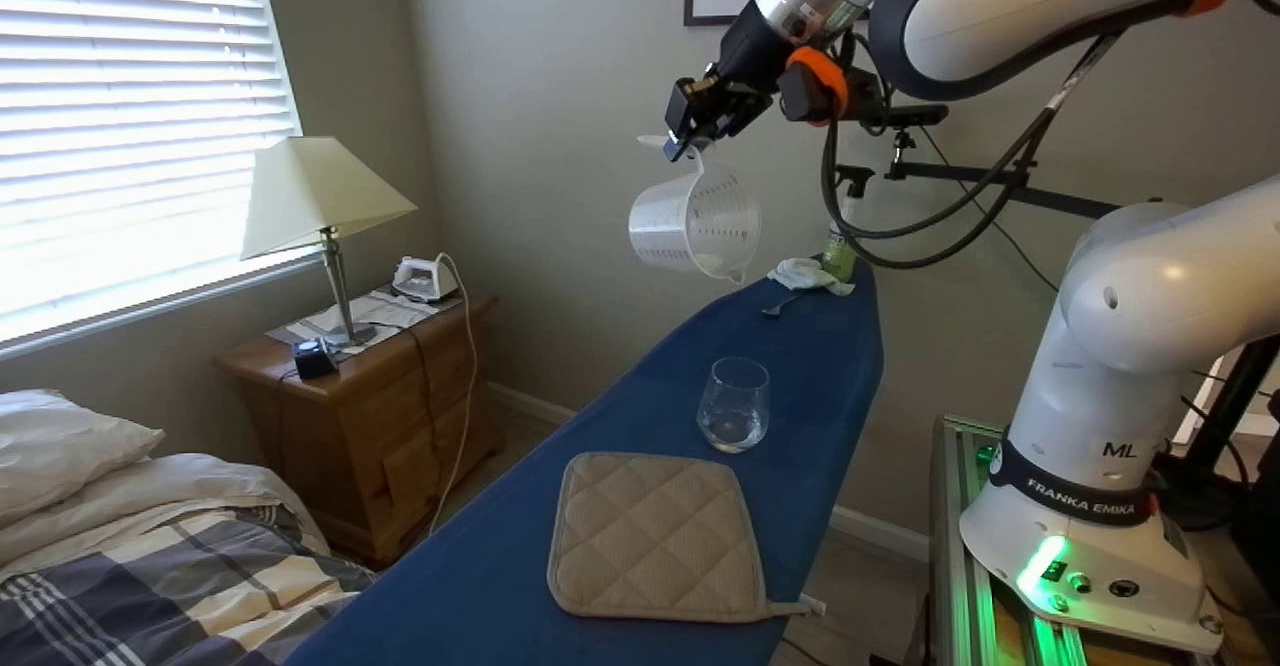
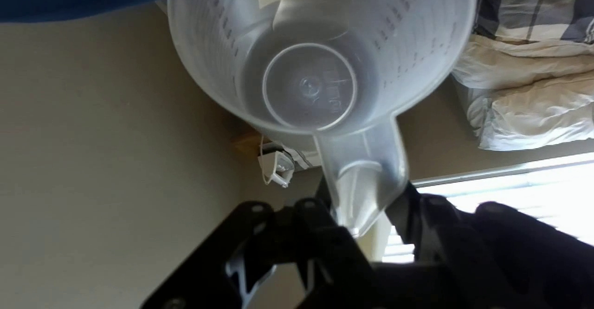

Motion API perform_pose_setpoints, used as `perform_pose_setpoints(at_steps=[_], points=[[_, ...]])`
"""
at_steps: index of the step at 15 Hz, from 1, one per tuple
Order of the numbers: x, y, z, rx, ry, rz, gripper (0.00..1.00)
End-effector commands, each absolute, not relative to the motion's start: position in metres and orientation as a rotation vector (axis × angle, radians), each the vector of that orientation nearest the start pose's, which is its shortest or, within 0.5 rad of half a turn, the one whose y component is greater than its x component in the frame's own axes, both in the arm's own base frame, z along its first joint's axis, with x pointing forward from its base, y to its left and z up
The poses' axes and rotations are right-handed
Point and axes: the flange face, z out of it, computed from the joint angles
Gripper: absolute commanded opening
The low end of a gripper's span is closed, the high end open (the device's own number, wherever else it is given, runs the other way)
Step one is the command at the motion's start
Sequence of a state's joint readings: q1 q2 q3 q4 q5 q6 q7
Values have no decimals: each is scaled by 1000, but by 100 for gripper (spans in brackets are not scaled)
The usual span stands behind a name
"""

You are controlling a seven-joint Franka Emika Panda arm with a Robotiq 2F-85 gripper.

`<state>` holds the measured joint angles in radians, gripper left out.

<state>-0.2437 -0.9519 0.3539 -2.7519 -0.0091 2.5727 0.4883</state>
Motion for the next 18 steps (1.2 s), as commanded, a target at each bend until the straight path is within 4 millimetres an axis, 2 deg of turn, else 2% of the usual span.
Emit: perform_pose_setpoints(at_steps=[1, 8, 9, 10, 15, 16, 18], points=[[336, 30, 533, -2912, 783, -1160, 7], [340, -23, 510, -2809, 1139, -941, 7], [340, -12, 513, -2856, 1058, -983, 7], [341, -16, 512, -2853, 1068, -973, 30], [341, -13, 511, -2857, 1056, -971, 30], [341, -13, 511, -2857, 1056, -971, 7], [354, -35, 502, -2849, 1208, -961, 7]])
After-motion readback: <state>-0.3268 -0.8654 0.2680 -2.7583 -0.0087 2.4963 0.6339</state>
